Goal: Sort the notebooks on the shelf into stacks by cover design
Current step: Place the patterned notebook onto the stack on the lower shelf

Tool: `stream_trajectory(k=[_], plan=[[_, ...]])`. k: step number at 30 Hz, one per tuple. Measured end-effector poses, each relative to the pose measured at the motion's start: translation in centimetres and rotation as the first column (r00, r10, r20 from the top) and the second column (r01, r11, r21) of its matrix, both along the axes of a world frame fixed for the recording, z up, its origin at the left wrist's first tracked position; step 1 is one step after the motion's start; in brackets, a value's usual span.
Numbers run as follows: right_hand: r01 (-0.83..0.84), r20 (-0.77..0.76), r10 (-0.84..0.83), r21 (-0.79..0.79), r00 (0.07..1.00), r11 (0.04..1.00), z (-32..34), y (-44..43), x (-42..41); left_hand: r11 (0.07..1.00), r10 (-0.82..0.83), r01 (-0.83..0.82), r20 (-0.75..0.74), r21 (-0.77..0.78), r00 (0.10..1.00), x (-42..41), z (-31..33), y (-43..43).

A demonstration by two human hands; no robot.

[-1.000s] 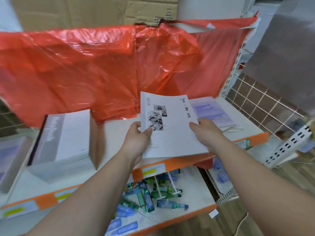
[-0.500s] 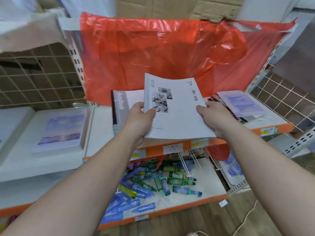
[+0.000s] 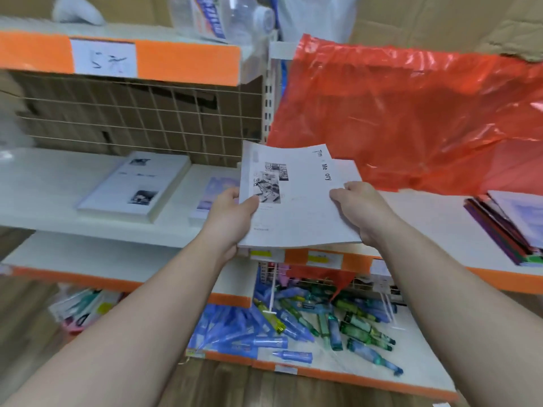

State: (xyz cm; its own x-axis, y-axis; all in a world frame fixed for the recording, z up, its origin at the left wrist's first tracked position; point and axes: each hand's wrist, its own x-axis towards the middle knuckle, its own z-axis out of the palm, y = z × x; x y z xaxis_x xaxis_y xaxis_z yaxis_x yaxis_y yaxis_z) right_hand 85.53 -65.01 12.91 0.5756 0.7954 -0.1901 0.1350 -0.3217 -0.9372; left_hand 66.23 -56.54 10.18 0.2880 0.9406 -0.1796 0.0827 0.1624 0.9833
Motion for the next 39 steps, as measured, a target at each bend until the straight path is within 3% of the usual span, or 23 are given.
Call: stream_trajectory(k=[16, 28, 32, 39], plan=[[-0.273, -0.023, 0.273, -0.014, 0.962, 0.962, -2.2, 10.7, -10.8, 0.968, 0.247, -0.248, -0.015, -0.042, 0.969, -12.6, -1.1, 5.1], [-0.130, 0.010, 0.130, -0.029, 0.991, 0.991, -6.9, 23.5, -22.5, 0.996, 0.085, -0.082, -0.130, 0.029, 0.988, -23.4, -3.8, 20.1], [-0.073, 0.024, 0.074, -0.051, 0.997, 0.996, -8.0, 27.2, -25.4, 0.993, 0.053, -0.019, -0.312, 0.112, 0.949, -26.1, -4.7, 24.9], [-0.023, 0.038, 0.025, -0.070, 0.999, 0.997, -9.9, 31.1, -27.5, 0.971, 0.020, 0.138, -0.644, 0.194, 0.765, -27.8, -6.2, 30.5]])
